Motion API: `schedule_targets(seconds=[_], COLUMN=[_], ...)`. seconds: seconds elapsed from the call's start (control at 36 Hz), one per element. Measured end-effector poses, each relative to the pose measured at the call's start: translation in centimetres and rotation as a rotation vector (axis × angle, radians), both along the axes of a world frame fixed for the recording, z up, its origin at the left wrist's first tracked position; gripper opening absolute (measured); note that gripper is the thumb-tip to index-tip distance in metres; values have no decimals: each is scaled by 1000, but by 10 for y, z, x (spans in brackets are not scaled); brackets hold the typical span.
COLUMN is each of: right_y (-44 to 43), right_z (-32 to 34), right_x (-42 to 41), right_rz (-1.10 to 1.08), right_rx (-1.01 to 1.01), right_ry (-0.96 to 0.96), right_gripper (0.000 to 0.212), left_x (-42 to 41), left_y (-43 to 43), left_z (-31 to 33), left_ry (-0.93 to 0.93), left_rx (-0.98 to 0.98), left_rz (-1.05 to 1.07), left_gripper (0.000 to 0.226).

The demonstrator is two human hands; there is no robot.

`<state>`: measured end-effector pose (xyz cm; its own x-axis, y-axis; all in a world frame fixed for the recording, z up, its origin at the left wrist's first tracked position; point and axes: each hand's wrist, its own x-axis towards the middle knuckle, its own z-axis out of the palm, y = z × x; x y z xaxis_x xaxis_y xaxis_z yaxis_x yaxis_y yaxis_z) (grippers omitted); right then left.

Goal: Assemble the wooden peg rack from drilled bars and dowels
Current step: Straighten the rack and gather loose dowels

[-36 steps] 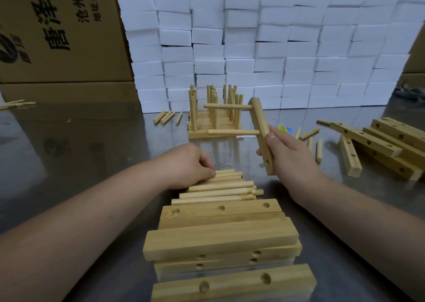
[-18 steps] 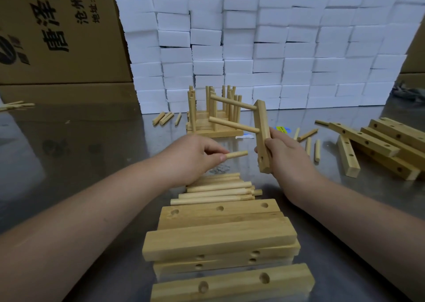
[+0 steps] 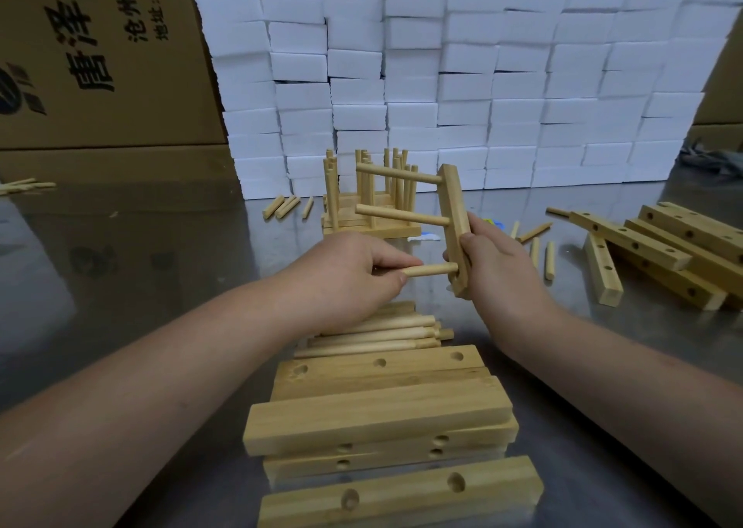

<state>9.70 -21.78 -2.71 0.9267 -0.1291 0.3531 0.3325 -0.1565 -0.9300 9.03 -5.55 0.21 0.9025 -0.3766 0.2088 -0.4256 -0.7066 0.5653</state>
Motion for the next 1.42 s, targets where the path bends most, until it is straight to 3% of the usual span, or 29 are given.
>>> schedule_targets(seconds=[0.14,0.33,0.42,0.53,0.72,1.0,1.17,1.33,1.42], right_y=[-1,-2,-1,1,0,1,-1,1,1], right_z=[0,1,0,-4,-5,-6,-8,-6,-5], right_x=[0,1,1,2,3,-2,-3,-7,-8], right_rz=[-28,-35,-20,39,110,148,130,145,146], right_rx=[-2,-36,-41,-5,21,-11,-75,-61,-76], right_ry=[22,-20,-21,-25,-68,-134,-173,-183,-185], right_gripper=[24,25,28,12,15,19,51,34,42], left_x=[-2,-1,-4,-7,-9,-16,-20,-21,-20], left_y=[-1,1,3,4,2,-1,-4,-7,-9], left_z=[0,-3,-2,1,4,10,11,13,15], left_ry=[0,-73,-147,-258,-364,-255,-123,-7,55], left_rx=[50,-44,-4,105,172,175,109,-8,-60], left_rz=[-8,-15,-41,-92,-159,-136,-99,-68,-36], left_gripper=[23,14,17,20,22,23,26,25,23])
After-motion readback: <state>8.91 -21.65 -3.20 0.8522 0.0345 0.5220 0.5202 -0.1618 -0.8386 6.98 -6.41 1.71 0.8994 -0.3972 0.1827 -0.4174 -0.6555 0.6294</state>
